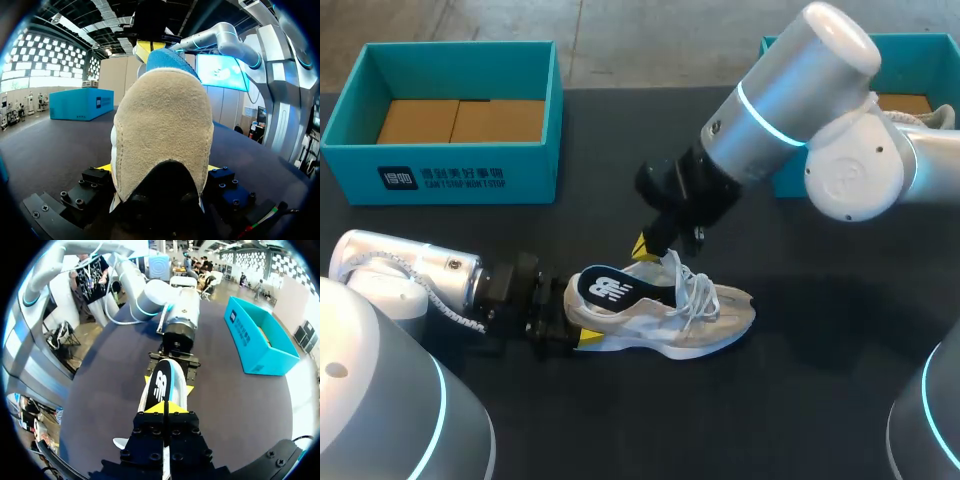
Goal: Take the shoe out of the shoebox, open the shoe tongue, remove and reinsert the insole, then place the shoe into the shoebox
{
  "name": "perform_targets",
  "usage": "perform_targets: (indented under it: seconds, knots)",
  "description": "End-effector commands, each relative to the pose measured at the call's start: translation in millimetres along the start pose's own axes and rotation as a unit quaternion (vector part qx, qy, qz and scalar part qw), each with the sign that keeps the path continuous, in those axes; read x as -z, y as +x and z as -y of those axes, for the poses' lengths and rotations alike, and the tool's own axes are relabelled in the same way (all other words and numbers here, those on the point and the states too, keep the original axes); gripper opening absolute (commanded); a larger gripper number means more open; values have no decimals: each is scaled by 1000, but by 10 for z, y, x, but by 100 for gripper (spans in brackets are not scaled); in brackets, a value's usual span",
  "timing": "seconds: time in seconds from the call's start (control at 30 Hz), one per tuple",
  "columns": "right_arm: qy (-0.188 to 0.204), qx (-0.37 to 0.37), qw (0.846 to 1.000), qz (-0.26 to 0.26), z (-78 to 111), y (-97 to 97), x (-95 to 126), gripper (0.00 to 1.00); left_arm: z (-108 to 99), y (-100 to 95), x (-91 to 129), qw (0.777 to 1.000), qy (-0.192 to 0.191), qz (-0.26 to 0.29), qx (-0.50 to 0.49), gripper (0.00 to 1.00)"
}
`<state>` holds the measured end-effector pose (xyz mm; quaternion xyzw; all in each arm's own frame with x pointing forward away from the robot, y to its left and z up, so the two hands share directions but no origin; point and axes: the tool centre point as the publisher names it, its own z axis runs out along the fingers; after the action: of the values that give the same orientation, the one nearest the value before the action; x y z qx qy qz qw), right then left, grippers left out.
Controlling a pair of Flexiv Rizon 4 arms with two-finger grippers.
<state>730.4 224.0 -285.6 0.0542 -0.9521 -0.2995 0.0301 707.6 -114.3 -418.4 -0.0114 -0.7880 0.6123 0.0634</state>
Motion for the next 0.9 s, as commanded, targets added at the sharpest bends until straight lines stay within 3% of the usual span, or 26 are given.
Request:
perform_targets:
  seconds: [0.03,0.2,0.23,0.27,0.33,0.37,0.67,0.9]
  knots:
    - [7,-1,1000,-2,-48,-20,-25,0,-33,10,-6,1000,-1,1,0,0]
    - [7,-1,1000,-2,-48,-20,-25,0,-33,10,-6,1000,-1,1,0,0]
    - [-1,-4,1000,-4,-29,-45,-21,7,-33,10,-6,1000,-1,1,0,0]
    - [-7,-8,1000,-10,2,-87,-30,26,-33,10,-6,1000,-1,1,0,0]
    - [-21,-10,1000,-15,14,-103,-41,47,-33,10,-6,1000,-1,1,0,0]
    - [-25,-8,1000,-16,16,-107,-46,53,-33,10,-6,1000,-1,1,0,0]
    - [-53,-23,997,-58,23,-189,-141,42,-33,10,-6,1000,-1,1,0,0]
    - [-33,-35,995,-84,-9,-211,-243,42,-33,10,-6,1000,-1,1,0,0]
